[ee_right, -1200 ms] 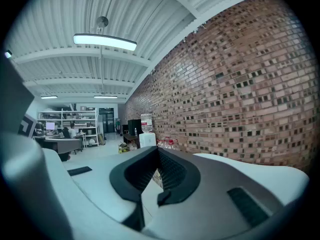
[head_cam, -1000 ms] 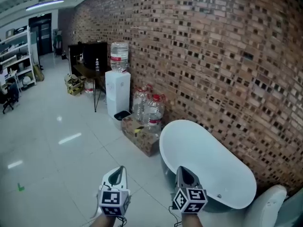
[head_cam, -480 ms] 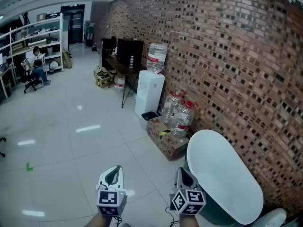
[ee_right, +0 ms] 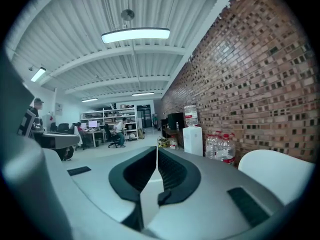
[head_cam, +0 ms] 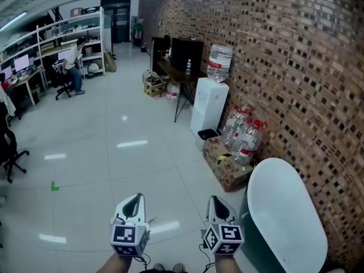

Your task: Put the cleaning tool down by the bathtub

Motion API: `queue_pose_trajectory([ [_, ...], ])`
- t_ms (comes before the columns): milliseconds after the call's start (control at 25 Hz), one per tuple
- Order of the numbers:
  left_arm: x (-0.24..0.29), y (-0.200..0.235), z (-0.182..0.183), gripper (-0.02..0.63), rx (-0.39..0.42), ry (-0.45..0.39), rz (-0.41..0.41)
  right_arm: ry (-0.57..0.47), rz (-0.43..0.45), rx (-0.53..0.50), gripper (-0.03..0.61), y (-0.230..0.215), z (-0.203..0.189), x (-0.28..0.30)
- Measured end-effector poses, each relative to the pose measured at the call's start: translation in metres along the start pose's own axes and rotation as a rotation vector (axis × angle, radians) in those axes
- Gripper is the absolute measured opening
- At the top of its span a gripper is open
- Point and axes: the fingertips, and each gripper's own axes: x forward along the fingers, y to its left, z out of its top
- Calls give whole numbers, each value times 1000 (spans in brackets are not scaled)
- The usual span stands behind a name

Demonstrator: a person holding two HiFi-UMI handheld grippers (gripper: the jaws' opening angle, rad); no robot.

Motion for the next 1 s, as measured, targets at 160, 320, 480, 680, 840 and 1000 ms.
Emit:
queue_pose_trajectory([
  [160,9,13,0,3,-1,-5,36,22,41,-1,26,10,-7,25],
  [320,9,41,0,5,27,8,-1,-6,13,2,26,37,0,33],
  [480,-1,75,10,4,45,-13,-49,-14,-22,12,26,79,0,39],
  [680,-8,122,1,4,59,5,-105,7,-36,-5,35,139,-17,52],
  [840,-4,154,-10,5,60,23,-100,37,-13,-31,52,173,-31,67],
  [1000,8,175,-18,4,60,43,-78,57,21,-42,52,191,-41,89],
])
